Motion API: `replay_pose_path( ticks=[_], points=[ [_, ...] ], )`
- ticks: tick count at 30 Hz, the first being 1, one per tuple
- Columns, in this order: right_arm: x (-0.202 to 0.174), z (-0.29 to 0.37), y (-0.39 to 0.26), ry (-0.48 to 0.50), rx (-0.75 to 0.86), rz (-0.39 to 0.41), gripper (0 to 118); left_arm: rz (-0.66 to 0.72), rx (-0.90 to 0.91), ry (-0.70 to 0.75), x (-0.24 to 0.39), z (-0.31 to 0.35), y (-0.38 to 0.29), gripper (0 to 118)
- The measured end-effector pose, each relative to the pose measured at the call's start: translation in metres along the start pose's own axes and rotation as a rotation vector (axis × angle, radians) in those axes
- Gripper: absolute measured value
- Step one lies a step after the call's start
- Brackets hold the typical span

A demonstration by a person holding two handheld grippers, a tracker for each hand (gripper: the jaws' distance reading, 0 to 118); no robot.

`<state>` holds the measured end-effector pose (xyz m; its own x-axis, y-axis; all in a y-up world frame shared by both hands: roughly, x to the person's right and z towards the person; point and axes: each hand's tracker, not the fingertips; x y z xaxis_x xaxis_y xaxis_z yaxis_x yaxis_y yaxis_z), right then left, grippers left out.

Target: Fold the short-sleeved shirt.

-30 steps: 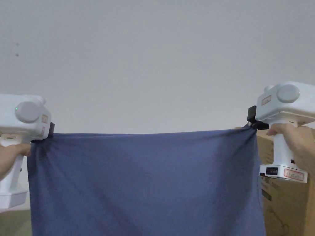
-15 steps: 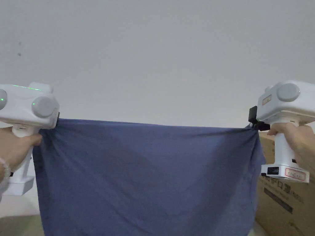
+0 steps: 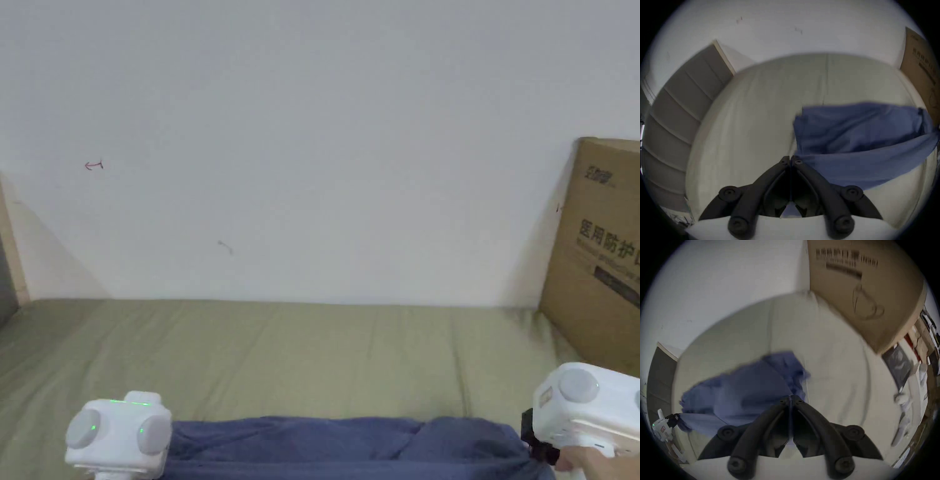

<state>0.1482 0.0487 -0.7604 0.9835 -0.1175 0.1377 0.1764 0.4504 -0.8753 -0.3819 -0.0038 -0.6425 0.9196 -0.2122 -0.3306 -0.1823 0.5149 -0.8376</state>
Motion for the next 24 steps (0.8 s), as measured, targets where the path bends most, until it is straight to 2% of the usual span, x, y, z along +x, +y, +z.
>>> replay_pose_path(
  ticks=[2,5,13,18,19,24],
  points=[
    [0.006,-0.018,-0.014,-0.022,-0.028,0.014,3,0.024,-0.043,-0.018,-0.003,-0.015,-0.019,0],
    [0.018,-0.028,-0.017,-0.007,-0.029,0.021,3,0.052,-0.016,-0.047,-0.012,-0.010,-0.031,0],
    [0.039,0.033,-0.052,0.032,0.031,0.055,3,0.079,0.082,-0.085,-0.037,0.059,-0.053,0],
    [0.063,0.086,-0.121,0.034,0.058,0.099,3,0.027,0.107,-0.081,-0.049,0.107,-0.117,0],
    [0.070,0.099,-0.142,0.038,0.061,0.097,3,-0.027,0.096,-0.066,-0.053,0.118,-0.135,0],
    [0.108,0.140,-0.238,0.067,0.039,0.075,3,-0.019,0.099,-0.093,-0.077,0.171,-0.230,0]
  ],
)
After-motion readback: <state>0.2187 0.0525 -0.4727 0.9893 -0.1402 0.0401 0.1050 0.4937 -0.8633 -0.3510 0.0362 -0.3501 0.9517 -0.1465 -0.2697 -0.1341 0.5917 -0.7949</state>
